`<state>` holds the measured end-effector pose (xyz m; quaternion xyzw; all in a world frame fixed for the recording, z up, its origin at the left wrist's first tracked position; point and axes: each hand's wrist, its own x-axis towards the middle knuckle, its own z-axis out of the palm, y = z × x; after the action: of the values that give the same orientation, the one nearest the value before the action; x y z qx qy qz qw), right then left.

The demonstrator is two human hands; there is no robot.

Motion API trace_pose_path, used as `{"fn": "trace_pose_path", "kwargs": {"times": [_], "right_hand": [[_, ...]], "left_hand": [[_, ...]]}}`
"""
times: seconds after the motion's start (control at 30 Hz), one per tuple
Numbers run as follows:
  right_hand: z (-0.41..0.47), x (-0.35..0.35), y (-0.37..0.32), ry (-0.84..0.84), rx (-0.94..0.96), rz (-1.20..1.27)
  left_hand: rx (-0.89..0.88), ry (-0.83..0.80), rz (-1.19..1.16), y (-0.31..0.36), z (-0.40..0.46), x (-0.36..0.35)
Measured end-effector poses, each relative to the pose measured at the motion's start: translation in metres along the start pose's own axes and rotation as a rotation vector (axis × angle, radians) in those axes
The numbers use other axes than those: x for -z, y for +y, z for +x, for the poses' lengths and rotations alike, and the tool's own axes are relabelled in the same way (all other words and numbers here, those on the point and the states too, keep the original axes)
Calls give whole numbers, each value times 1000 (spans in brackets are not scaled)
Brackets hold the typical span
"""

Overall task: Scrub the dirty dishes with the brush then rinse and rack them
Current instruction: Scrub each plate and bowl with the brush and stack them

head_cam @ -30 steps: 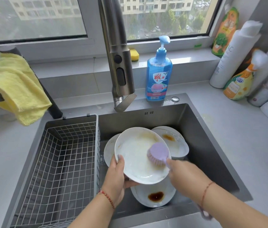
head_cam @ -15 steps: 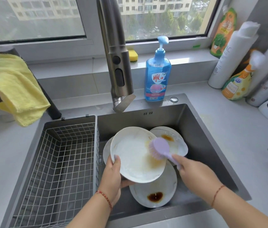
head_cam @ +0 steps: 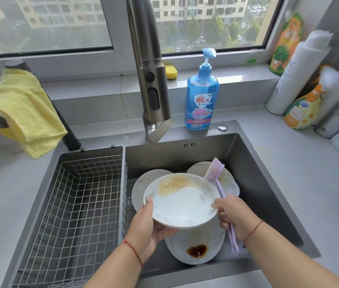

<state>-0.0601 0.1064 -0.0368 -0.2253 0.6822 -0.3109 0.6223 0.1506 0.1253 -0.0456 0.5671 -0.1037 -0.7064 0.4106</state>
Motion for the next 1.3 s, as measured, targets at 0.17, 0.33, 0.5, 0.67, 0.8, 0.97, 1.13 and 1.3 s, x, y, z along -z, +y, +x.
{"fn": "trace_pose_path", "kwargs": {"times": [0.17, 0.33, 0.5, 0.67, 0.8, 0.97, 1.13, 1.3], "right_hand": [[-5, -9, 1, -36, -83, 143], [-1, -15, 0, 27, -80, 212], [0, -21, 2, 88, -9, 118], [-7, -30, 1, 100, 11, 92], [-18, -30, -5, 73, 73, 24], [-20, -14, -15, 38, 128, -70], [-26, 3, -21, 48, 236, -366], [-63, -16, -27, -25, 494, -651]], "left_hand": [[68, 49, -29, -2, -1, 5], [-95, 168, 515, 1, 4, 5], [-729, 76, 1483, -5, -14, -1], [-1096, -66, 1822, -32, 0, -7], [-1340, 21, 1706, -28, 13, -3], [-1000, 207, 1323, -12, 3, -6], [-710, 257, 981, 4, -2, -6], [-648, 244, 921, 11, -1, -9]]}}
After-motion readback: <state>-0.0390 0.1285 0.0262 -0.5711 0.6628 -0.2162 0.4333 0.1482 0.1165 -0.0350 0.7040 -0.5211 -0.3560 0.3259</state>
